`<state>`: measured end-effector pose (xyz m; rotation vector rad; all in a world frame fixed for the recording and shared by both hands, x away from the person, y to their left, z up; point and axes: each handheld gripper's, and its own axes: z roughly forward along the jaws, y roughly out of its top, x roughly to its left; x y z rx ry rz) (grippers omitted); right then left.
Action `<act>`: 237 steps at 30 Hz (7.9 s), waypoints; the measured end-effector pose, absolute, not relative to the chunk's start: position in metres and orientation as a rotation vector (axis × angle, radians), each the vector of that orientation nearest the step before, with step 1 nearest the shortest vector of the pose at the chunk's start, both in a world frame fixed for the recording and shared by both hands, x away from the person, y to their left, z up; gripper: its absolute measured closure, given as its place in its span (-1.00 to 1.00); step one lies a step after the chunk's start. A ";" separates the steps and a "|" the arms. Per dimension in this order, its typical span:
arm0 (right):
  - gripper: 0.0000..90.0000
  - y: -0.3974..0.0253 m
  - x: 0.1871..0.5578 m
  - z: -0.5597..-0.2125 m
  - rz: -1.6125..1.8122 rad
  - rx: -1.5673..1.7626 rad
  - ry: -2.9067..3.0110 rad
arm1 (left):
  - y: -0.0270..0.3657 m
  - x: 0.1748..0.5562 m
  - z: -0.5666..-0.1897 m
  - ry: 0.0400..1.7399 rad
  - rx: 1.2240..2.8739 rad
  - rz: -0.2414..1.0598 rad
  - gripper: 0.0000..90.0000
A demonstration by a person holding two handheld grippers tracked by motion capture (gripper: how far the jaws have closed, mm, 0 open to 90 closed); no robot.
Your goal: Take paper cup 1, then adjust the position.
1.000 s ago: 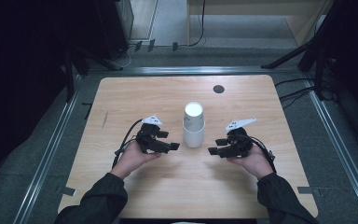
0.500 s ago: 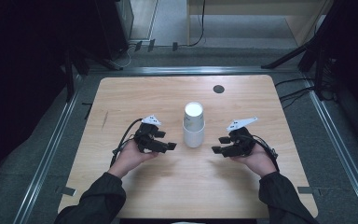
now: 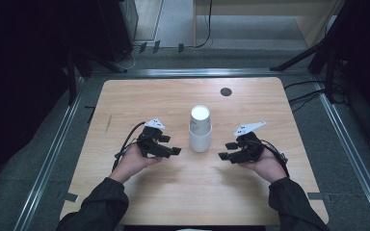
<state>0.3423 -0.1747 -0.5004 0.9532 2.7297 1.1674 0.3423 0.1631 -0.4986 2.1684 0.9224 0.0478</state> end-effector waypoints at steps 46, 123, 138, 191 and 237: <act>-0.38 -0.156 0.382 -0.412 0.995 0.591 2.846 | 0.164 0.336 -0.500 0.859 2.216 0.031 -0.47; -0.25 -0.084 0.411 -0.346 0.960 0.427 2.933 | 0.166 0.336 -0.497 0.831 2.205 0.010 -0.47; -0.25 -0.088 0.393 -0.296 1.018 0.345 2.883 | 0.169 0.337 -0.497 0.840 2.201 0.008 -0.47; -0.23 -0.119 0.324 -0.439 1.219 0.388 2.971 | 0.167 0.327 -0.489 0.674 2.214 0.001 -0.58; -0.22 -0.111 0.319 -0.452 1.511 0.481 2.898 | 0.117 0.307 -0.493 0.355 2.179 -0.121 -0.53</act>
